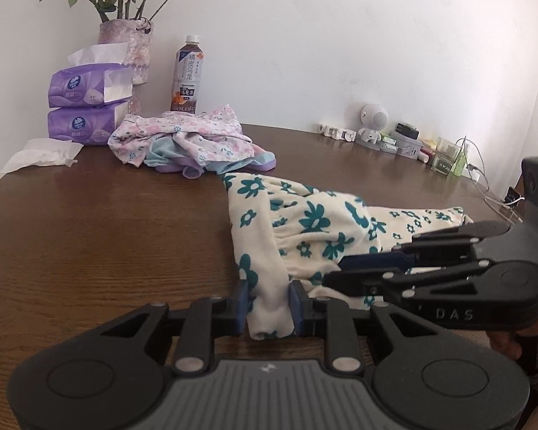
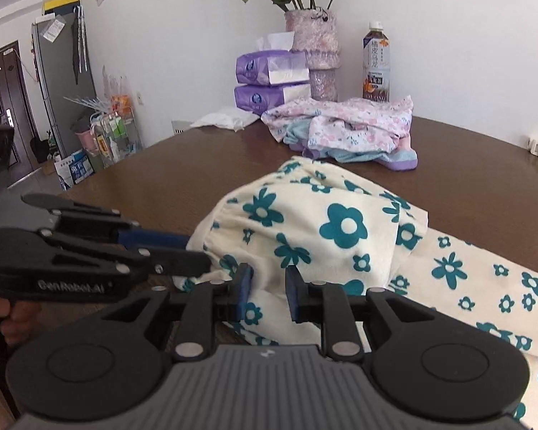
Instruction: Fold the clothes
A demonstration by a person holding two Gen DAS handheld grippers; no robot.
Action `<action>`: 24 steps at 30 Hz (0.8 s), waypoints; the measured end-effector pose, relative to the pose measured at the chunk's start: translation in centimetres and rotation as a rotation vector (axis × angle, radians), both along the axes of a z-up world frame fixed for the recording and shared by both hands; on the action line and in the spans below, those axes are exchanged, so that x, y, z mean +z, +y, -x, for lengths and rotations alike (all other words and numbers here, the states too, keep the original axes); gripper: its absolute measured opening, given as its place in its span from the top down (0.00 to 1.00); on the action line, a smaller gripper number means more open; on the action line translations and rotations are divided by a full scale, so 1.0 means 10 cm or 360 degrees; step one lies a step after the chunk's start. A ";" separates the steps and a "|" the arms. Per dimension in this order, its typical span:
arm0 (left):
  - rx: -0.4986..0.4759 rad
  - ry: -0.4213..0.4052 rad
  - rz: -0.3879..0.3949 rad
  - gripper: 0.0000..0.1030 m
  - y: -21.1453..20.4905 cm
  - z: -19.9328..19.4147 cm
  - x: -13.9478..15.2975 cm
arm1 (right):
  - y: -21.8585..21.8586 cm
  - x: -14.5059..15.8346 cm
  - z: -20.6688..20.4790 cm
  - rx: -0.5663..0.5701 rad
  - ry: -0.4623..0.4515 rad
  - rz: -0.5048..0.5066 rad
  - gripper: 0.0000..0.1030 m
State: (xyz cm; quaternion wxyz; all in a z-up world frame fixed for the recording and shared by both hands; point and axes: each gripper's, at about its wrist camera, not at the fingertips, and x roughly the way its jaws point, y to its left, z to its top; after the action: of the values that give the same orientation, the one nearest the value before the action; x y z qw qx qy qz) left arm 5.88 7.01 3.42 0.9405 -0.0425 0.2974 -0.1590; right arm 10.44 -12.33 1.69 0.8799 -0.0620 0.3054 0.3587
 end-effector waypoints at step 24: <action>-0.0001 -0.0003 -0.0099 0.78 -0.09 -0.27 -0.07 | -0.01 0.14 -0.14 0.0503 -0.0148 0.0423 1.00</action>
State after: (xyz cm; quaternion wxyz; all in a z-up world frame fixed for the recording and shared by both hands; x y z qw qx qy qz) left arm 8.55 6.08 2.74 0.9415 -0.0129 0.3014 -0.1500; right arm 11.84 -12.38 3.06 0.8099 -0.2411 0.2956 0.4456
